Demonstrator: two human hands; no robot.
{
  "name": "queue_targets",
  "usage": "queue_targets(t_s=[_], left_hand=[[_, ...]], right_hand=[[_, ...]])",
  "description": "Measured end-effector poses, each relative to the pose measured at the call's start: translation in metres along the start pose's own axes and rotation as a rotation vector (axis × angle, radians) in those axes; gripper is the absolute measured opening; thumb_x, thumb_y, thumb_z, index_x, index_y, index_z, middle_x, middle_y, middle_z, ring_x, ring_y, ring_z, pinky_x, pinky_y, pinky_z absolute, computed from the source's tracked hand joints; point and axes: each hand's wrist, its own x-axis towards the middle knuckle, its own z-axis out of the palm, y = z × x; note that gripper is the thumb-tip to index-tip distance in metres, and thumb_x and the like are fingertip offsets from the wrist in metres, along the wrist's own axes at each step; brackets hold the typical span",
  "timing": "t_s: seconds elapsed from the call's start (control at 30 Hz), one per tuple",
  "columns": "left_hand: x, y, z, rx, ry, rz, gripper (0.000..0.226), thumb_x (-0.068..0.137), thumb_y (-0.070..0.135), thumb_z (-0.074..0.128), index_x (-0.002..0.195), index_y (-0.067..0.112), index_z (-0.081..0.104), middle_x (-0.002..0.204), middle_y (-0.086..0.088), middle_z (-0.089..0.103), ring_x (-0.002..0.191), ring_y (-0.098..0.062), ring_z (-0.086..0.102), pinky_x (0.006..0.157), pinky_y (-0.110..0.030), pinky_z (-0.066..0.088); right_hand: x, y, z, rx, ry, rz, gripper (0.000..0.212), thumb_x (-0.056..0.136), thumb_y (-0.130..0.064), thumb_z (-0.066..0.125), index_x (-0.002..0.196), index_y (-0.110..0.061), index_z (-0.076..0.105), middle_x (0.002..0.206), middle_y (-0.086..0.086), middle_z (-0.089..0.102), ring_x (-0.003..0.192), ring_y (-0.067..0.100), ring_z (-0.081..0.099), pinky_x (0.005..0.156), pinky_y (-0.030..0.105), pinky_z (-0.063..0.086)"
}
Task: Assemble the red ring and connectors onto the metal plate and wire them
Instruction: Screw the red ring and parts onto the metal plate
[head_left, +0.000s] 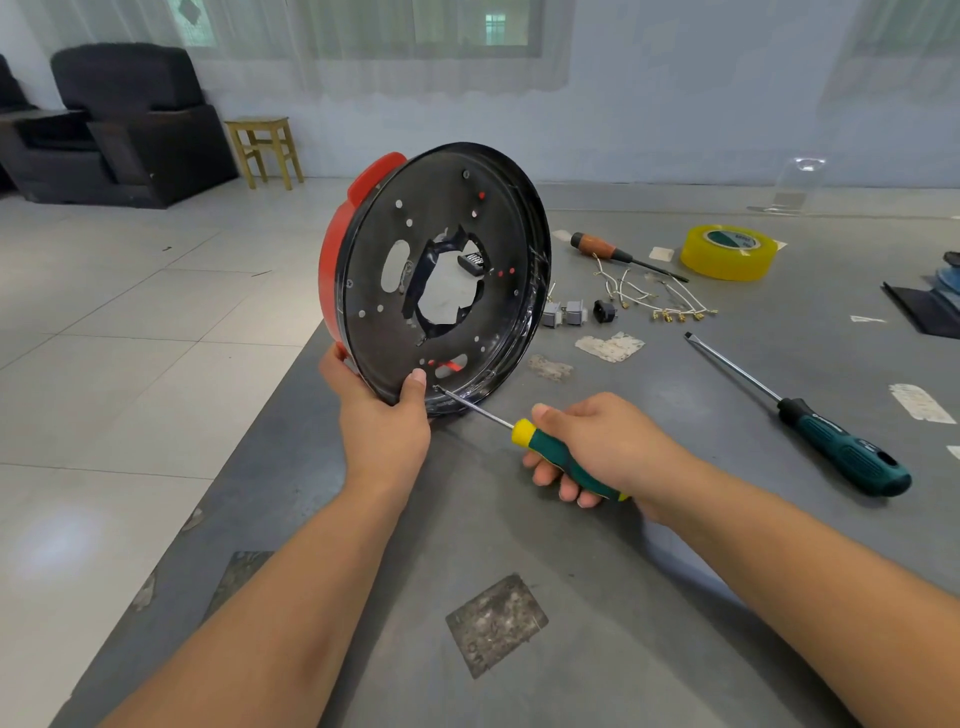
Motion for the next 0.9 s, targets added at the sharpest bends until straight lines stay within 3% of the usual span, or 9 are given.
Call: queue_targets(t_s=[0.07,0.17,0.3,0.37,0.47,0.6,0.7,0.83,0.9], left_hand=[[0.0,0.0,0.0,-0.002,0.0,-0.007,0.066,0.097,0.014,0.068,0.123,0.059,0.028,0.101,0.046,0.063,0.093,0.009,0.069,0.096,-0.052,0.06],[0.001,0.0,0.001,-0.014,0.008,-0.013,0.064,0.097,0.014,0.069,0.13,0.052,0.029,0.102,0.043,0.065,0.099,0.004,0.069,0.097,-0.053,0.059],[0.0,0.001,0.001,0.015,0.017,0.008,0.065,0.097,0.016,0.07,0.139,0.044,0.028,0.102,0.044,0.063,0.096,0.005,0.069,0.097,-0.051,0.06],[0.0,0.0,0.001,0.031,0.019,0.02,0.066,0.098,0.016,0.069,0.139,0.044,0.027,0.101,0.046,0.062,0.092,0.012,0.067,0.096,-0.05,0.06],[0.0,0.0,0.001,0.029,0.016,0.011,0.066,0.098,0.016,0.069,0.141,0.043,0.027,0.1,0.047,0.062,0.094,0.007,0.069,0.096,-0.051,0.06],[0.002,-0.001,0.001,0.011,0.035,-0.024,0.064,0.097,0.017,0.07,0.137,0.045,0.029,0.099,0.042,0.065,0.092,0.005,0.07,0.095,-0.052,0.061],[0.004,-0.001,0.0,-0.019,0.039,-0.048,0.063,0.097,0.015,0.07,0.137,0.042,0.031,0.099,0.04,0.066,0.094,0.003,0.07,0.095,-0.052,0.061],[0.005,-0.001,0.0,-0.053,0.063,-0.079,0.062,0.097,0.012,0.069,0.141,0.034,0.031,0.092,0.048,0.063,0.097,-0.004,0.071,0.094,-0.052,0.061],[0.006,0.0,0.0,-0.062,0.082,-0.087,0.064,0.096,0.012,0.07,0.144,0.032,0.032,0.091,0.049,0.062,0.1,-0.007,0.07,0.095,-0.051,0.06]], right_hand=[[0.002,0.001,-0.001,-0.017,0.028,-0.042,0.038,0.09,-0.055,0.069,0.1,-0.019,0.068,0.082,0.0,0.076,0.047,0.015,0.063,0.042,0.025,0.048],[0.002,0.002,0.001,-0.202,0.098,-0.124,0.047,0.074,-0.048,0.087,0.1,-0.024,0.056,0.092,-0.001,0.068,0.049,0.009,0.066,0.041,0.023,0.048],[0.003,0.005,0.002,-0.319,0.123,-0.189,0.029,0.087,-0.045,0.077,0.092,-0.021,0.061,0.067,0.002,0.074,0.054,0.017,0.072,0.048,0.034,0.059],[0.003,0.004,0.001,-0.359,0.103,-0.164,0.032,0.096,-0.049,0.064,0.089,-0.018,0.067,0.067,-0.001,0.075,0.057,0.019,0.073,0.055,0.036,0.061],[0.001,0.0,0.002,-0.265,0.052,-0.108,0.038,0.104,-0.045,0.051,0.092,-0.014,0.069,0.071,-0.004,0.076,0.051,0.012,0.068,0.044,0.026,0.051],[-0.002,0.0,0.003,-0.182,0.089,-0.208,0.017,0.096,-0.039,0.067,0.106,-0.026,0.063,0.098,-0.012,0.072,0.05,0.011,0.066,0.04,0.023,0.045],[-0.006,-0.001,-0.001,-0.02,0.065,-0.207,0.028,0.088,-0.018,0.074,0.109,-0.026,0.057,0.116,-0.01,0.06,0.058,0.015,0.068,0.049,0.029,0.049],[-0.01,-0.002,-0.006,0.279,0.033,-0.26,0.027,0.089,0.009,0.058,0.105,-0.013,0.055,0.107,0.001,0.064,0.08,0.028,0.078,0.074,0.042,0.062],[-0.009,0.0,-0.006,0.386,0.059,-0.319,0.027,0.089,0.015,0.054,0.101,-0.009,0.054,0.108,0.003,0.064,0.084,0.035,0.078,0.077,0.039,0.062]])
